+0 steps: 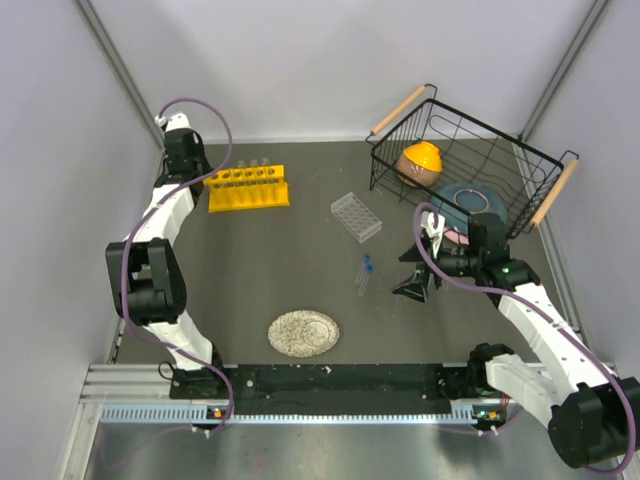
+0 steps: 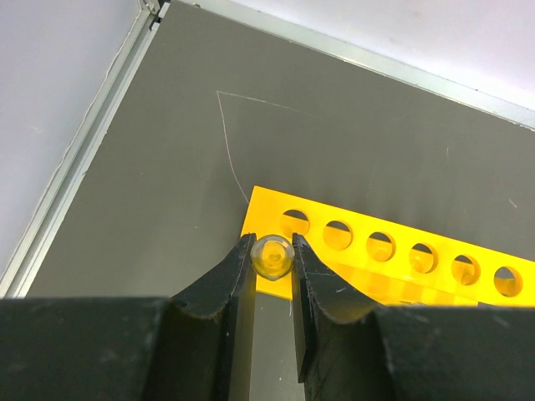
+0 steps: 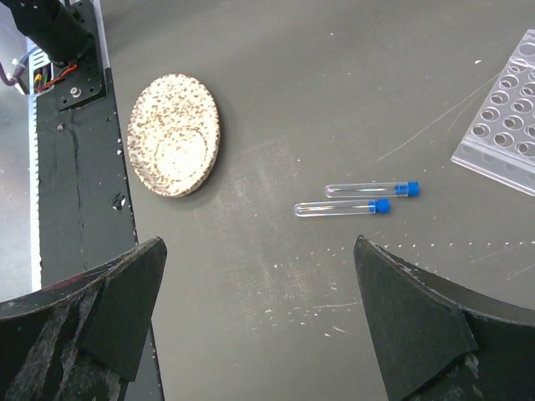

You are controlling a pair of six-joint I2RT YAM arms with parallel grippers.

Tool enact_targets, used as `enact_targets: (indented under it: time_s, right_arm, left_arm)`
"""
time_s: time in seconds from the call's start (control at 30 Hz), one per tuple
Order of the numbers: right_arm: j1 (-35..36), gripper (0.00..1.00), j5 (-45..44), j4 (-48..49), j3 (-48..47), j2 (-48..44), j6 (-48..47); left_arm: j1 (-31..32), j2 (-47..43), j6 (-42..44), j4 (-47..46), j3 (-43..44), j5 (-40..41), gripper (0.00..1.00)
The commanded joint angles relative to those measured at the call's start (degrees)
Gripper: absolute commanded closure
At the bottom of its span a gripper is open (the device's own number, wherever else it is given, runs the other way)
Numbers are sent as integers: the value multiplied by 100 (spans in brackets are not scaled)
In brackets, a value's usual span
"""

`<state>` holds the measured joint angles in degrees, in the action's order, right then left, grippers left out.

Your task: Organize the chemistry lab equipment

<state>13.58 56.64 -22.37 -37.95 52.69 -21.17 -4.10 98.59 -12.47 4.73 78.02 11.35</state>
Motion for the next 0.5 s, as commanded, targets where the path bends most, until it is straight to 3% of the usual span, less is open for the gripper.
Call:
enact_targets:
  time_s: [0.0, 0.47]
  right_arm:
    - [-40, 5, 93, 84, -248, 22, -168]
    - [-49, 5, 66, 66, -239, 31, -186]
  left_arm:
    - [-38, 12, 51, -148, 222, -81, 95]
    - [-47, 459, 183, -69, 108, -370, 92]
